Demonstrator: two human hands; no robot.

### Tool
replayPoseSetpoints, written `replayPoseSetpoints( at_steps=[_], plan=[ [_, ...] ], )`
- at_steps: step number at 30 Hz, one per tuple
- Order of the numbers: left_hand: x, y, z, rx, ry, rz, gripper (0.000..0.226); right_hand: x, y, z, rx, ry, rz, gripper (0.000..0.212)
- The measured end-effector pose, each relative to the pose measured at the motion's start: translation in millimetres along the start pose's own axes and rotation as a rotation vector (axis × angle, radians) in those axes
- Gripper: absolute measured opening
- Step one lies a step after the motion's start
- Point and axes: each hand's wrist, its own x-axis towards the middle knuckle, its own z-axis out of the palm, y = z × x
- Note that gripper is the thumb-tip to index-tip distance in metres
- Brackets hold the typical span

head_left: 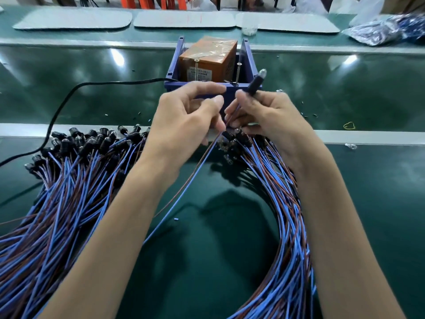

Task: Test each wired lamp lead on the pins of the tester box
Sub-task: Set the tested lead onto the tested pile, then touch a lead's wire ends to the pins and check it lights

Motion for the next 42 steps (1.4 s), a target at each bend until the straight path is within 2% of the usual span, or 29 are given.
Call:
replayPoseSetpoints(
  at_steps=[2,6,8,10,13,16,18,21,24,27,30,32,36,42],
  plan=[
    [-2.4,2.4,9.2,-0.098,-0.070,-0.132,0.024,2.0,-0.8,1.0,0.052,0.136,-0.030,0.034],
    [-11.1,1.0,36.7,-0.216,-0.362,-0.555,0.045,1.9,-5.0,-0.1,0.249,0.299,-0.119,0.037],
    [-14.9,-3.3,45.3,-0.376,-0.329,-0.673,0.047,1.0,-7.9,-3.7,0.359,0.349,-0.134,0.036],
    [-17.3,-6.9,49.3,-0.565,-0.177,-0.715,0.048,0.8,-9.4,-8.3,0.451,0.400,-0.141,0.036],
    [-19.2,-7.5,50.4,-0.732,0.075,-0.675,0.042,2.6,-9.5,-15.3,0.556,0.465,-0.119,0.036],
    [-18.1,-5.5,48.1,-0.798,0.263,-0.603,0.030,4.3,-7.9,-23.4,0.574,0.513,-0.053,0.036],
    [-17.4,-4.3,46.1,-0.780,0.328,-0.537,0.028,3.6,-5.4,-30.5,0.508,0.544,-0.002,0.032],
    [-16.5,-5.1,45.2,-0.704,0.340,-0.419,0.028,0.7,-1.3,-39.4,0.430,0.543,0.037,0.027],
    [-13.4,-9.2,44.9,-0.550,0.282,-0.296,0.028,-2.2,-0.1,-43.3,0.353,0.467,0.007,0.024],
    [-9.0,-13.9,42.2,-0.305,0.066,-0.230,0.027,-4.4,-1.4,-40.3,0.195,0.334,0.004,0.016],
    [-7.0,-18.6,37.3,-0.143,-0.160,-0.249,0.024,-5.1,-1.7,-32.1,0.052,0.219,0.056,0.013],
    [-6.9,-21.6,34.4,-0.111,-0.234,-0.282,0.023,-5.0,-1.3,-25.8,-0.002,0.150,0.083,0.013],
    [-6.1,-25.8,30.8,-0.087,-0.275,-0.299,0.018,-4.1,-0.8,-17.7,0.015,0.115,0.092,0.005],
    [-4.4,-26.8,27.3,-0.085,-0.257,-0.297,0.007,-3.0,0.0,-11.5,-0.023,0.119,0.105,0.013]
  ],
)
